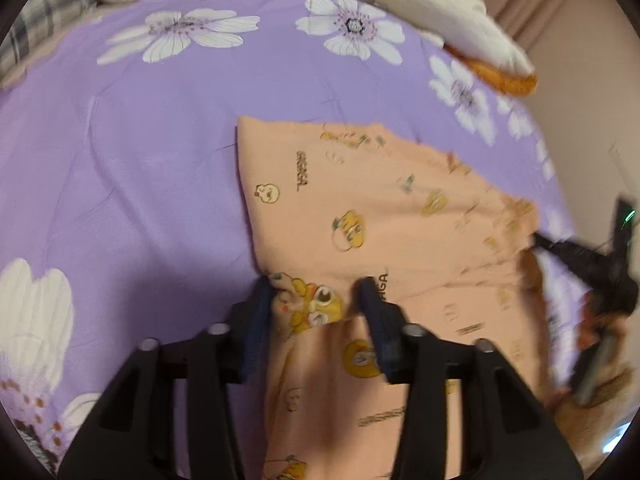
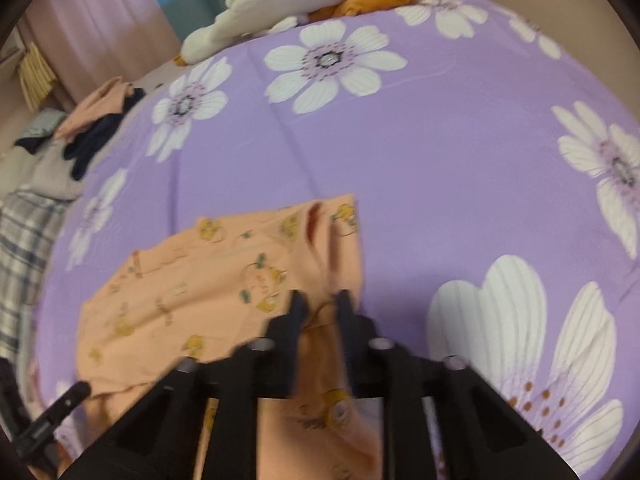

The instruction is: Fold small clothes

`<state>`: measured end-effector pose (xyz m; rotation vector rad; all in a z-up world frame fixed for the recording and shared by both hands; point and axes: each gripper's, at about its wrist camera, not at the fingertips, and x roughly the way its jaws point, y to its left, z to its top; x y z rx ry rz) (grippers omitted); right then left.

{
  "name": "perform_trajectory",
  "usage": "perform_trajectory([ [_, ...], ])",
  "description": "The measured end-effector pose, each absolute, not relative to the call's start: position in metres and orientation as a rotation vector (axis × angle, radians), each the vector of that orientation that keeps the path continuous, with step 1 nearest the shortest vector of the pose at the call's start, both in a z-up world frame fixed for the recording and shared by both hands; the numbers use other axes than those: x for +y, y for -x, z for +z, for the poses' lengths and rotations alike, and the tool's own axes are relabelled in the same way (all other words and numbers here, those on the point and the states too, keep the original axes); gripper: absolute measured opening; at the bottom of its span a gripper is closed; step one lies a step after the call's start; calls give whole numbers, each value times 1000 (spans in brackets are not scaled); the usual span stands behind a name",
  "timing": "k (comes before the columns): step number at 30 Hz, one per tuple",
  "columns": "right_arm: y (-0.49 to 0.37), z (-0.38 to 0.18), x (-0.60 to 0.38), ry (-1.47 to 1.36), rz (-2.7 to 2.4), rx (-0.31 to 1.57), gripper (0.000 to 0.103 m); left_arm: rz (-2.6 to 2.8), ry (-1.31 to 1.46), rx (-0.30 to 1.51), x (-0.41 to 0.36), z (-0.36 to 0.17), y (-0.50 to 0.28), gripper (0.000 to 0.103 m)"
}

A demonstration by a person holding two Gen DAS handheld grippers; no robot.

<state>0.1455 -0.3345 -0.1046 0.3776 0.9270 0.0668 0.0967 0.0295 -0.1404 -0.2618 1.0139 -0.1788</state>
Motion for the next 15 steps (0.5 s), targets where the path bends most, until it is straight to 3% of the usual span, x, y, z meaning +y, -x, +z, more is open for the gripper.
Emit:
perform_trajectory([
  [7,-124,-80,-344,-417,95,822,8,-110,232,1026,39,-148,-100,15],
  [15,-120,-114,-354,-457,71,932,8,-105,261,1050,44,-147,-95,15],
])
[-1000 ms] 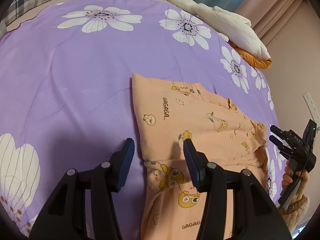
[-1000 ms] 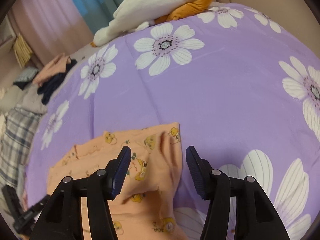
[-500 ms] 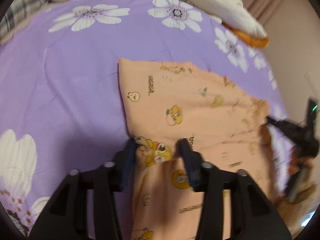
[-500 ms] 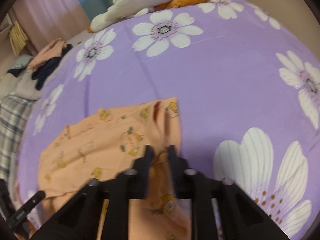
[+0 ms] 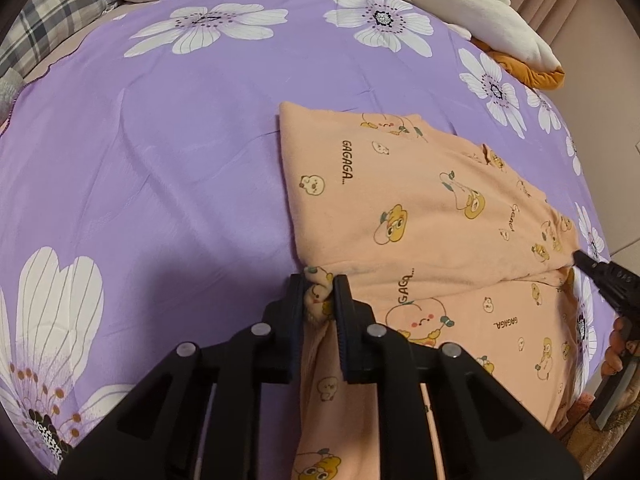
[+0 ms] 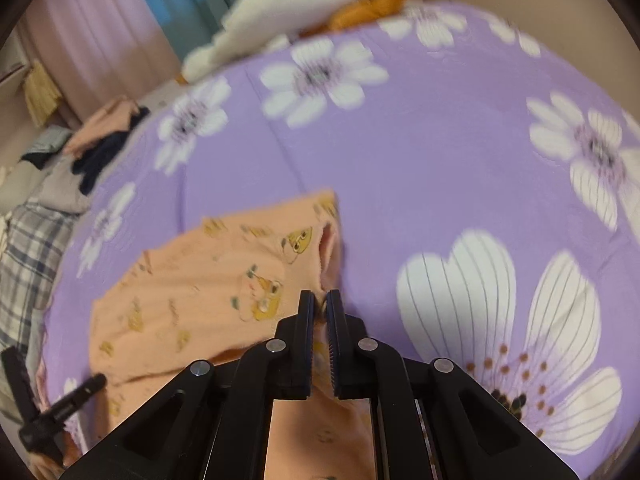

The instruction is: Fold small clothes

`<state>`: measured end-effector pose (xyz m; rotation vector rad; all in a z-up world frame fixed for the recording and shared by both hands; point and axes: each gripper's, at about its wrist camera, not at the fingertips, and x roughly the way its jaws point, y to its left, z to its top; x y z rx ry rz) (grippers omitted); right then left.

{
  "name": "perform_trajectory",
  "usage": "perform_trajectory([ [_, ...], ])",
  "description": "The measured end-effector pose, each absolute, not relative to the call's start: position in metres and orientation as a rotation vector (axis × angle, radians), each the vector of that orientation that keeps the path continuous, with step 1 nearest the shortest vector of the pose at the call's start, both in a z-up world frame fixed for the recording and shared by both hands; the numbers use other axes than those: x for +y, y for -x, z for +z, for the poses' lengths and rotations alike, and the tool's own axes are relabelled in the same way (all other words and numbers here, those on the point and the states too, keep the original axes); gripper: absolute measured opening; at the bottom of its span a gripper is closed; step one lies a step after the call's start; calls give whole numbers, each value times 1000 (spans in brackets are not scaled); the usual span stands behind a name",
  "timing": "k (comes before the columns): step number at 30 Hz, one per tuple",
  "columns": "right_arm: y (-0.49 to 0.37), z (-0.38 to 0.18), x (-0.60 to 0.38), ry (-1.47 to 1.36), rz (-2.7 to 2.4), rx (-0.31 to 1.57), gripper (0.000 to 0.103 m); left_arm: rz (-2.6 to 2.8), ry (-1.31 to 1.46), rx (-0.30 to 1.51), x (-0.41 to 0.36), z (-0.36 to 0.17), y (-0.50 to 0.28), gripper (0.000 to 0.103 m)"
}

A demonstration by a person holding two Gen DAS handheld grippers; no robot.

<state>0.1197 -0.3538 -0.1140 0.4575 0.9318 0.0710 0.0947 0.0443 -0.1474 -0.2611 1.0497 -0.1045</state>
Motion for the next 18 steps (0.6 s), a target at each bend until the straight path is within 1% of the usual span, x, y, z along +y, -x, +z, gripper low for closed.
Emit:
perform_trajectory([
  [2,-118,-117,-352,-444,65,942,8,-99,272,1053,47,-148,-93,18],
  [6,-126,-134,-345,-390,24,1005,8,-93,295,1066,50,-151,-93,19],
  [18,-130,-138,-342,-355,-6,994,8,-137,381,1086,58,-154,-97,22],
])
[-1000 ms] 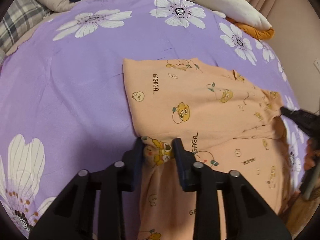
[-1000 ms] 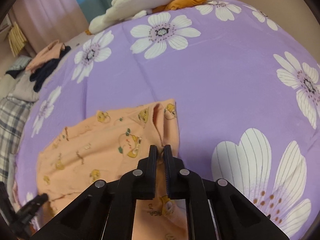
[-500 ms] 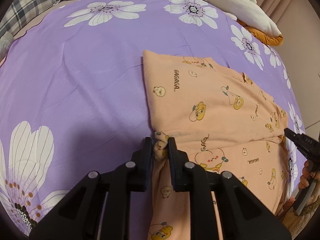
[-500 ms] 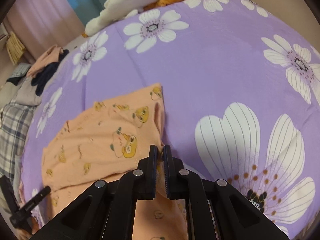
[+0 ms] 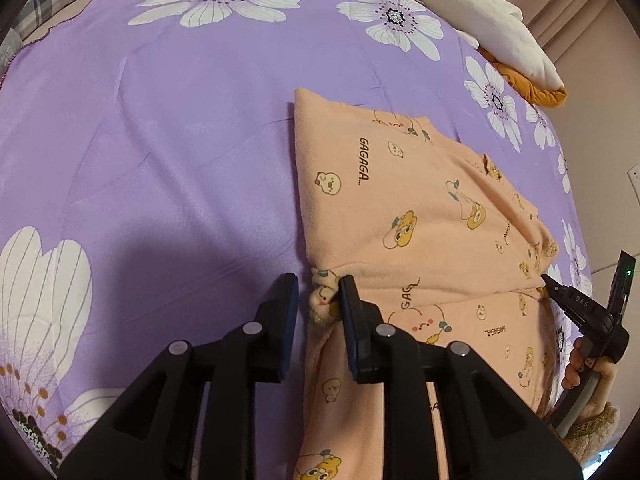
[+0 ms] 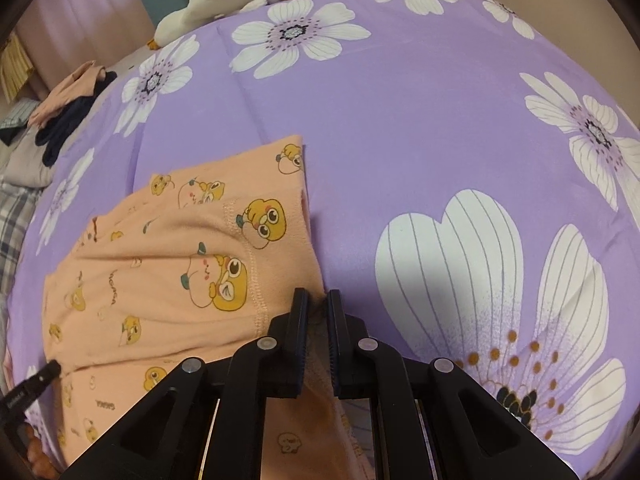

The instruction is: Fold small clothes

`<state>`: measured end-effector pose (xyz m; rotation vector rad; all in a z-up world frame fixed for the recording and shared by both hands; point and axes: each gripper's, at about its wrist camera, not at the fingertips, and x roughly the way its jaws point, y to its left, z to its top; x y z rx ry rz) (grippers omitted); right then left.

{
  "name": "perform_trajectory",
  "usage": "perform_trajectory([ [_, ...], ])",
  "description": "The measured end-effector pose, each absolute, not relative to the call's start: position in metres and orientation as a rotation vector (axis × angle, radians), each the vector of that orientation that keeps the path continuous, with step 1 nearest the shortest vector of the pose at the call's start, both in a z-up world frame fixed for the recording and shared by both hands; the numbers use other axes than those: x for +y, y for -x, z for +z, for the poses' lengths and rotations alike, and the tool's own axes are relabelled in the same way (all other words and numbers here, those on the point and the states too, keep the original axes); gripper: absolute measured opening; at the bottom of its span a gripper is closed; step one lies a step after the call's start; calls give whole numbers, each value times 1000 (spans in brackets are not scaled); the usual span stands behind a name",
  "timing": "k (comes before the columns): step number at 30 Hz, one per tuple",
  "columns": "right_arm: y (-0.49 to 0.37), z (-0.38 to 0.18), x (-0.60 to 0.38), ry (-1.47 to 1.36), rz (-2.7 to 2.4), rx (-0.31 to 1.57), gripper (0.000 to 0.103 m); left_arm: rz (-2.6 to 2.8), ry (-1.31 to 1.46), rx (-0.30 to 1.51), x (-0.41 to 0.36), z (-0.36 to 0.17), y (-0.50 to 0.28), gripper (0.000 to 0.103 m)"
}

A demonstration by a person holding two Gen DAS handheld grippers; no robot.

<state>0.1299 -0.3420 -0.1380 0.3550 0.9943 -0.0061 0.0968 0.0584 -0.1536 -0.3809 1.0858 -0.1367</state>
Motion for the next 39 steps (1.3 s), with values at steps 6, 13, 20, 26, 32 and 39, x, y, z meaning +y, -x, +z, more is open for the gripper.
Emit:
perform_trajectory([
  [6,-130,-139,-342,-355,-9,992,8,-133,357,1076,53,-153,-96,25],
  [13,-131,-140,-342,-350,-11,990,8,-140,349,1072,51,-153,-99,30],
  [20,-130,-139,-342,-346,-12,988,8,-150,326,1066,44,-152,-98,39],
  [26,-131,-140,-342,-341,-14,987,8,-145,316,1066,43,-153,-99,40],
  [32,-131,-139,-340,-328,-16,984,8,-149,324,1066,43,-153,-99,41],
  [39,-132,-139,-339,-321,-21,982,8,-152,319,1063,40,-152,-99,44],
])
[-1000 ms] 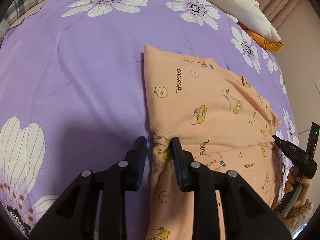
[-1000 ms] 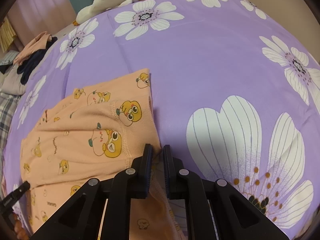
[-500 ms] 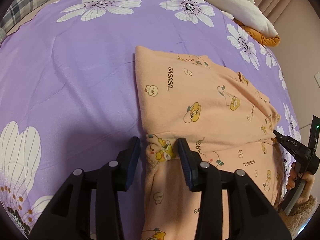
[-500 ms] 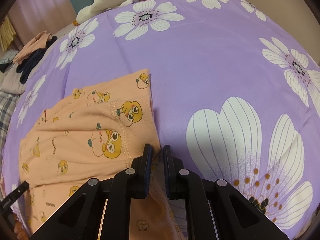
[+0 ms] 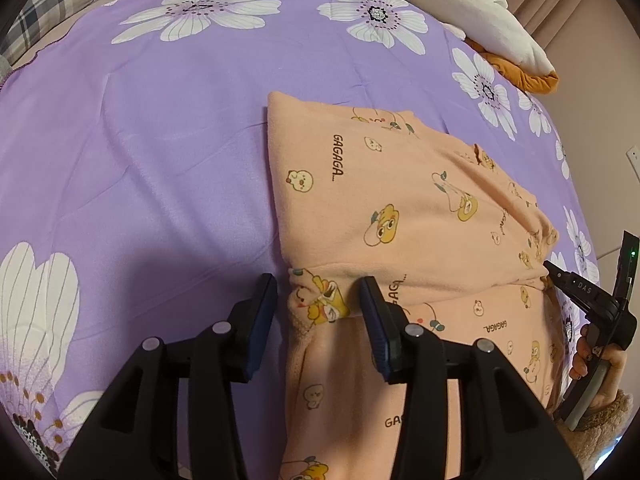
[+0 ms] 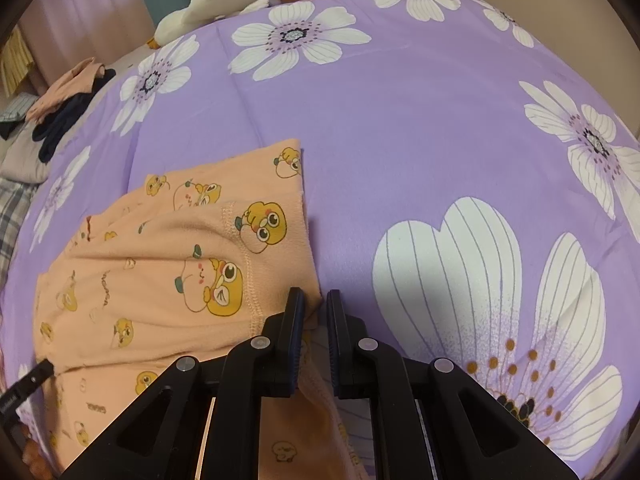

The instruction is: Fold small clothes

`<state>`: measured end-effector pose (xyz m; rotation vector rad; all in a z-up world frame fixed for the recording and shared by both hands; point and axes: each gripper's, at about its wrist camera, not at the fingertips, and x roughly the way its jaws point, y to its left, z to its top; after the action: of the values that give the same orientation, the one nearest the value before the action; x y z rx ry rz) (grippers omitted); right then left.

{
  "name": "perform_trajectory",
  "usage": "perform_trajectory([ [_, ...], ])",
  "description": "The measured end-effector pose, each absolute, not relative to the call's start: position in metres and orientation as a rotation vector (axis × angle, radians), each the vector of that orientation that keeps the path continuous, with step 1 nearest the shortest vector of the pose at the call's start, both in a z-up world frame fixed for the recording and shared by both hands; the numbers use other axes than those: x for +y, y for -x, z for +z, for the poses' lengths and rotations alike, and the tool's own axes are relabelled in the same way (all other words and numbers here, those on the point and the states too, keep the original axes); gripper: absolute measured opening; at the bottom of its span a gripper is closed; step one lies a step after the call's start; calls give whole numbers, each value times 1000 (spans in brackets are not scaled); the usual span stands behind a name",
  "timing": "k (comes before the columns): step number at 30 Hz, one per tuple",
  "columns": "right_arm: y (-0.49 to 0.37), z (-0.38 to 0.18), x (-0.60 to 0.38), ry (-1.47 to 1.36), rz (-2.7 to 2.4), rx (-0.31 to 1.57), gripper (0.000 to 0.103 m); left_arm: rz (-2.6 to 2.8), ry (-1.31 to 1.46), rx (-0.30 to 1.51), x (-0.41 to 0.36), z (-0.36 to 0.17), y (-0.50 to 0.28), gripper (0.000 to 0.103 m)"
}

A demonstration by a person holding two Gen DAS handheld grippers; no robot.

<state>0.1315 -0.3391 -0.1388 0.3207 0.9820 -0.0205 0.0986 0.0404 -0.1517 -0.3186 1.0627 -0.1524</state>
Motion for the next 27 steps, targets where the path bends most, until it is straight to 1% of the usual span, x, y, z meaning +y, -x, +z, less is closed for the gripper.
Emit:
perform_trajectory([
  [6,-131,-138,-337,-305,-25,980,8,-156,332,1059,40,-152,-98,47],
  [8,-132,-138,-337,-300,-28,977,8,-164,338,1058,40,-151,-99,50],
  [12,-131,-137,-334,-280,-38,963,9,-164,334,1056,39,-151,-98,50],
  [13,-130,-136,-333,-265,-44,960,11,-161,332,1057,38,-150,-98,50],
  [15,-128,-131,-332,-227,-65,949,20,-132,319,1064,37,-144,-94,48],
  [16,-125,-127,-333,-225,-74,934,33,-116,292,1064,34,-138,-91,47],
  [17,-121,-122,-337,-237,-73,905,52,-106,266,1045,31,-132,-84,47],
  [19,-106,-109,-346,-292,-48,834,69,-115,232,985,27,-118,-65,49],
  [21,-90,-98,-353,-333,-5,804,70,-139,227,959,25,-108,-42,55],
  [23,-71,-91,-356,-366,71,808,70,-154,245,944,27,-102,-22,63],
  [25,-56,-91,-355,-387,133,819,70,-186,273,934,28,-99,-1,67],
  [27,-44,-95,-353,-393,182,836,70,-208,284,941,26,-100,11,67],
])
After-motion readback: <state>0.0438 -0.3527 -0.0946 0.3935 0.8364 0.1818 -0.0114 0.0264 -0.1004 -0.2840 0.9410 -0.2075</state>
